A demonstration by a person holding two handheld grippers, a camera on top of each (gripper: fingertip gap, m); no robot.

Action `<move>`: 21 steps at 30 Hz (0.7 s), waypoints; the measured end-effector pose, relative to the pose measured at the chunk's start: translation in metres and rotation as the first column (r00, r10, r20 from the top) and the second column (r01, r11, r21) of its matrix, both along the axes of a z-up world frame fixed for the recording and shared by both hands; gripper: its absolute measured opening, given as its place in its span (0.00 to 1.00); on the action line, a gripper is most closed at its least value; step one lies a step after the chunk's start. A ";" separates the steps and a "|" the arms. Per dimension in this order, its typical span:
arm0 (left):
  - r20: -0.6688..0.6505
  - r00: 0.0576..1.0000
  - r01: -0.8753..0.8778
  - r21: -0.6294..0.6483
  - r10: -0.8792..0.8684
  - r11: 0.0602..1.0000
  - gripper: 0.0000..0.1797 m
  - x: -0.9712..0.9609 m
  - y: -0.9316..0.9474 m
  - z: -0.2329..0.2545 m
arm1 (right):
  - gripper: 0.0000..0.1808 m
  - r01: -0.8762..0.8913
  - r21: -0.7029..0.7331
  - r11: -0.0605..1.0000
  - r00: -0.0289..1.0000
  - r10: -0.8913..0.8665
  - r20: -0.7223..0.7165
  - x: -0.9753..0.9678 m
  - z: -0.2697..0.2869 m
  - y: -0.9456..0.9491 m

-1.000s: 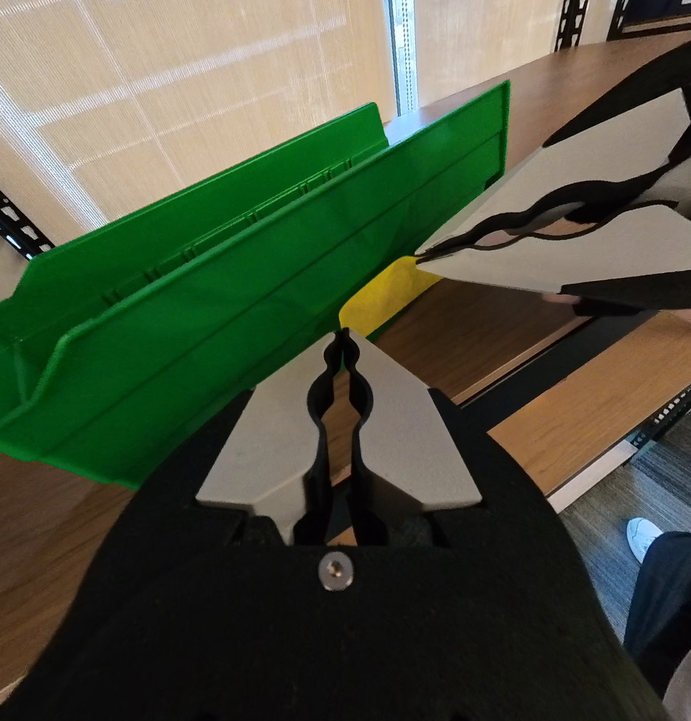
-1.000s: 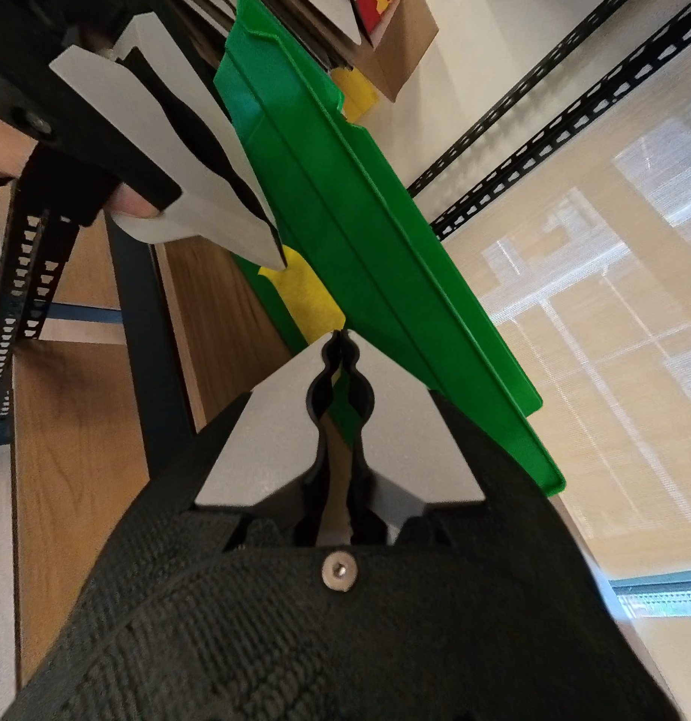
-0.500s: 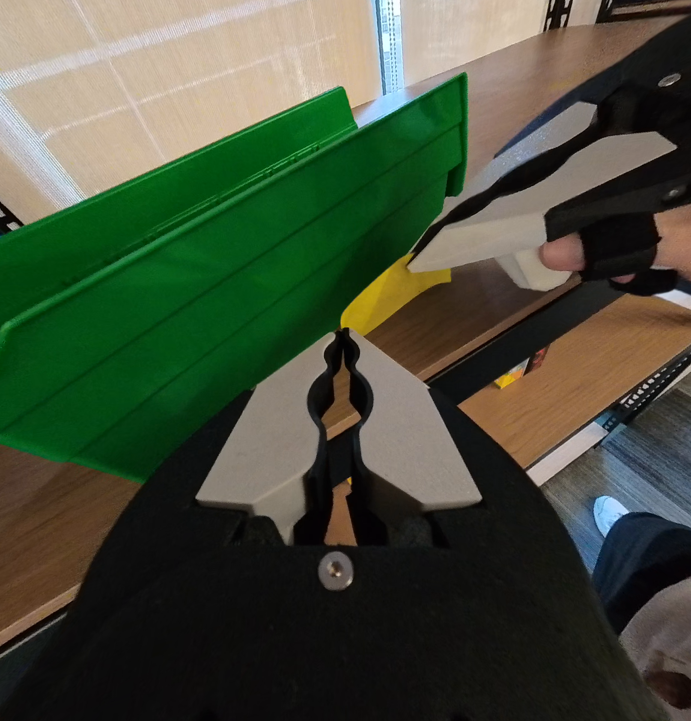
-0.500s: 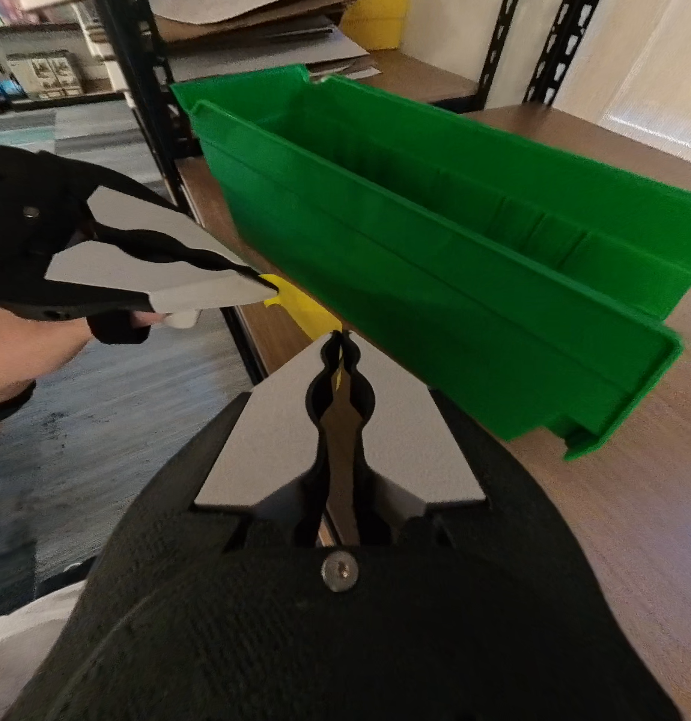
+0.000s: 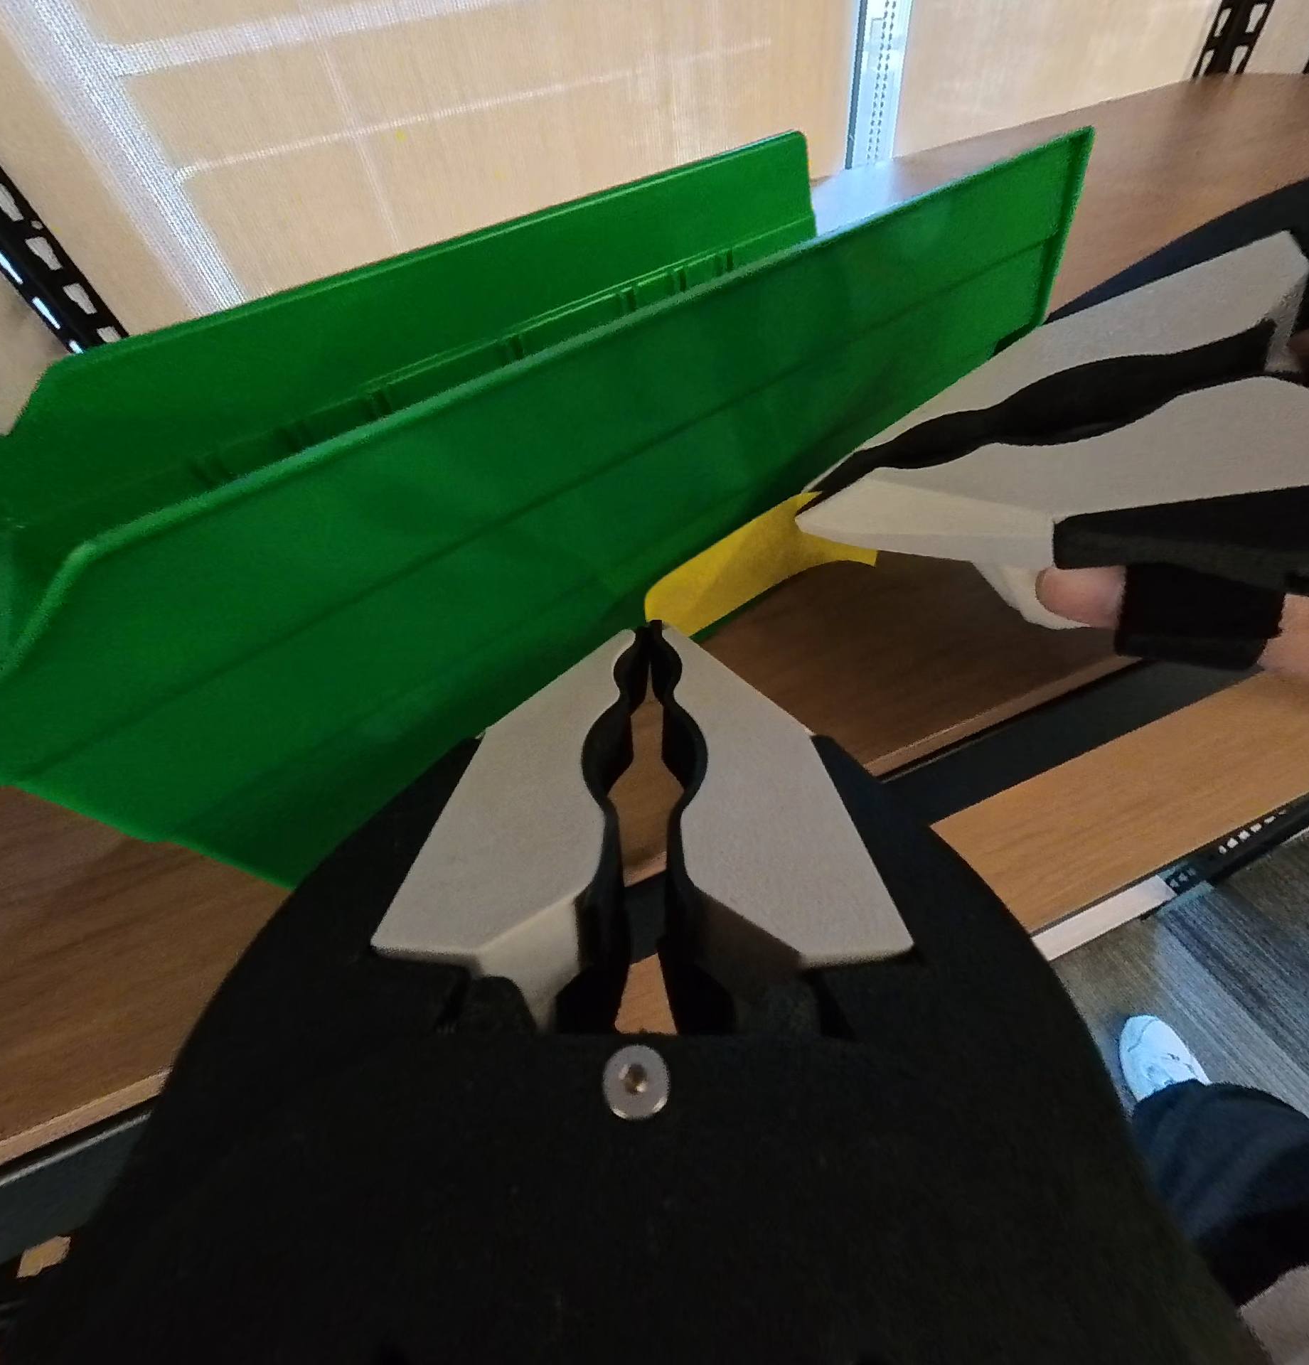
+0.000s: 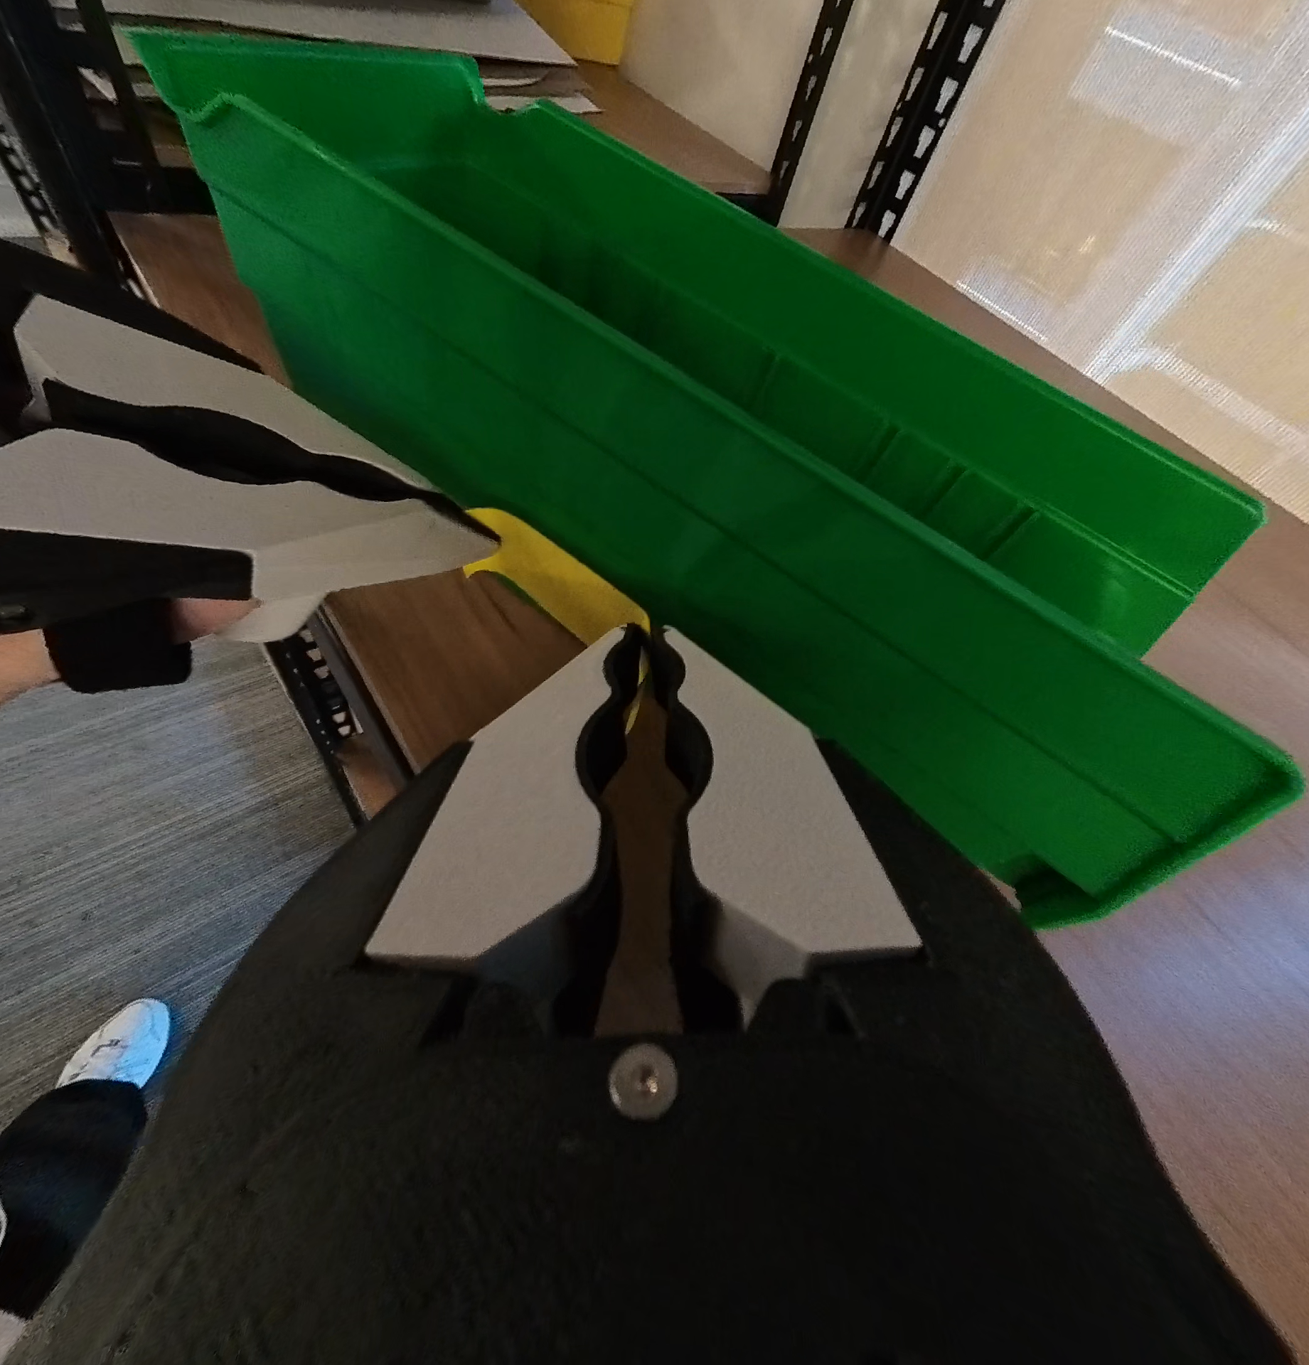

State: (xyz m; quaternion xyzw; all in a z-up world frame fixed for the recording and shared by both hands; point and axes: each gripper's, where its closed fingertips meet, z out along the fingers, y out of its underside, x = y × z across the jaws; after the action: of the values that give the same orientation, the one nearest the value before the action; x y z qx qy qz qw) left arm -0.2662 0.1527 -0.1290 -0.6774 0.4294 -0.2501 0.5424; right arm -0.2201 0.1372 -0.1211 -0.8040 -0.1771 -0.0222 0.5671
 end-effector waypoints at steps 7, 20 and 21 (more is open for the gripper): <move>-0.008 1.000 -0.029 0.004 0.029 1.000 0.00 0.002 0.004 0.002 | 0.01 0.077 0.044 0.996 0.996 -0.078 0.037 0.003 0.001 0.005; 0.015 0.997 -0.072 0.030 0.072 0.997 0.00 0.003 0.011 0.003 | 0.09 0.235 0.101 0.967 0.971 -0.237 0.009 0.017 0.005 0.011; 0.022 0.997 -0.069 0.028 0.068 0.997 0.00 0.002 0.011 0.003 | 0.09 0.241 0.096 0.966 0.970 -0.243 0.004 0.018 0.005 0.011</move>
State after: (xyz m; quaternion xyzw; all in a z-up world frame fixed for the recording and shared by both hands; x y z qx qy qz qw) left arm -0.2639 0.1639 -0.1262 -0.6813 0.4038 -0.2324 0.5647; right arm -0.2022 0.1484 -0.1159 -0.7915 -0.0810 -0.1062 0.5964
